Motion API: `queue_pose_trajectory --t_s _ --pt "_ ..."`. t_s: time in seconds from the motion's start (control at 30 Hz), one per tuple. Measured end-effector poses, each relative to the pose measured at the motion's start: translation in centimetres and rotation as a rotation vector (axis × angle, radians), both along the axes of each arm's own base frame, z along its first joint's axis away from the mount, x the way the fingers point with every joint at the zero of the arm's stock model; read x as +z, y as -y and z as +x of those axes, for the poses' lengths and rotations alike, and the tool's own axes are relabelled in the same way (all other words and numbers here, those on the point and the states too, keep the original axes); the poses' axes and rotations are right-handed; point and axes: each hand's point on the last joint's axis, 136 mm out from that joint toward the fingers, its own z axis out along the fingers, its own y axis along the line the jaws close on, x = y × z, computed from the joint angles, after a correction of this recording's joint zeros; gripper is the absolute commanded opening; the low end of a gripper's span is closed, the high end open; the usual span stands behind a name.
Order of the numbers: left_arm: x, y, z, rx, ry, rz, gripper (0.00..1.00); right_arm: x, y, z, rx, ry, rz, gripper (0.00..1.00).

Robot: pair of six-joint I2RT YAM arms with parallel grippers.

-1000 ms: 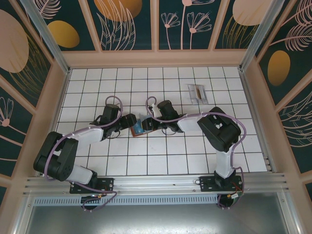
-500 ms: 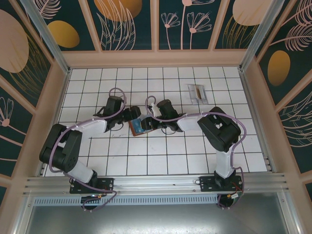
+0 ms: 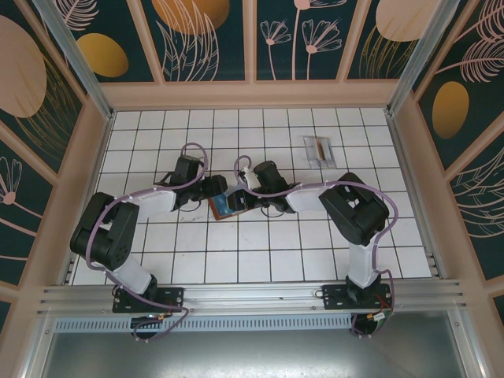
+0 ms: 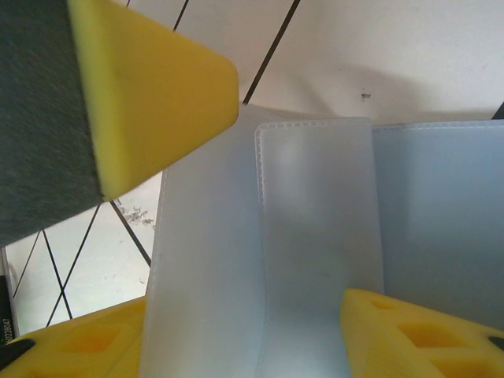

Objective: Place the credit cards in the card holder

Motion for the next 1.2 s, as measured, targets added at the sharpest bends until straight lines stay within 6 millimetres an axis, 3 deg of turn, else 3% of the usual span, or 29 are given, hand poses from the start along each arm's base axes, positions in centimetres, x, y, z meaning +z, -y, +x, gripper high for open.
queue_pose_trajectory --t_s 0.23,0.43,0.8,0.97,1.2 --pt "-1.8 -1.6 -1.5 0.027 -0.032 0.070 0.50 -0.1 0.1 0.2 -0.013 0.006 -0.006 0.59" --pt "-2.1 -2.9 -2.7 0.048 -0.028 0.109 0.48 -0.1 0.2 0.4 -0.025 0.007 -0.010 0.59" --pt "-2.9 -3.3 -3.8 0.046 -0.040 0.114 0.47 0.0 0.6 1.2 -0.075 0.007 -0.004 0.59" --pt "-2.8 -3.4 -3.9 0.040 -0.026 0.113 0.48 0.3 1.7 1.5 -0.126 -0.018 0.018 0.59" --pt "-2.7 -3.1 -3.7 0.032 -0.008 0.104 0.49 2.9 2.9 2.5 -0.173 0.006 0.063 0.59"
